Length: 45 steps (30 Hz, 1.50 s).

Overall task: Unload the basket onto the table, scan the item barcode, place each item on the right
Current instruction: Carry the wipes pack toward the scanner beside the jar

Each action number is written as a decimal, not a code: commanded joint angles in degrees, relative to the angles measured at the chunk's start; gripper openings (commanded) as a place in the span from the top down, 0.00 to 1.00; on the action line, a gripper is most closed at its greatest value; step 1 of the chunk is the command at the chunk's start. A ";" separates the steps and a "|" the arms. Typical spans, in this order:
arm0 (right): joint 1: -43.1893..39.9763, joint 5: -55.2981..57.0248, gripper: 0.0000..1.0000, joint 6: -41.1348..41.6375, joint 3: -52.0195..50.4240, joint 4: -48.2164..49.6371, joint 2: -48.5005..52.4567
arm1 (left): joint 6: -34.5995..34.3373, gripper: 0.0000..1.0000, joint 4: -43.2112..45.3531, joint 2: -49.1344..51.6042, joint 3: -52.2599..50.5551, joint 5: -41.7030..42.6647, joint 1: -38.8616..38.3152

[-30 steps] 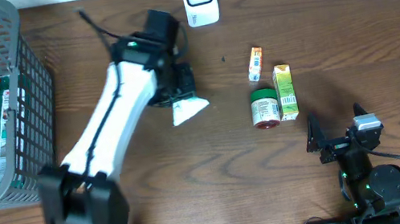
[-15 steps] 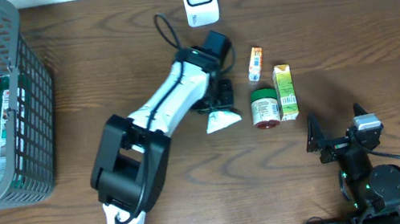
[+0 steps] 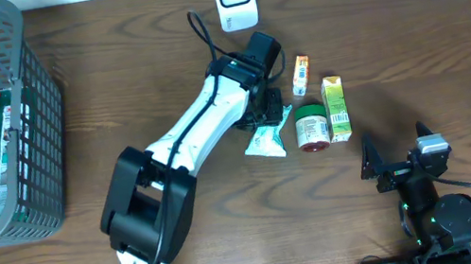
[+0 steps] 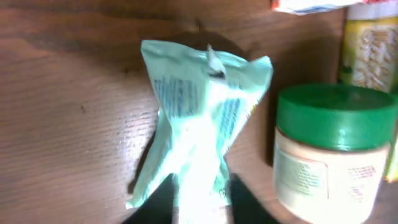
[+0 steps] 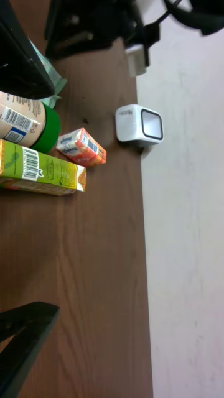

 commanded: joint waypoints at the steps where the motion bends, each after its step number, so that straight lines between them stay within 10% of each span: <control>1: 0.37 -0.07 0.01 0.68 -0.07 -0.24 -0.17 | 1.01 0.92 -0.55 -1.03 0.09 -0.33 -0.28; 45: 0.37 -0.07 0.01 0.68 -0.07 -0.24 -0.20 | 2.86 0.93 13.66 -2.08 -15.30 2.71 -5.92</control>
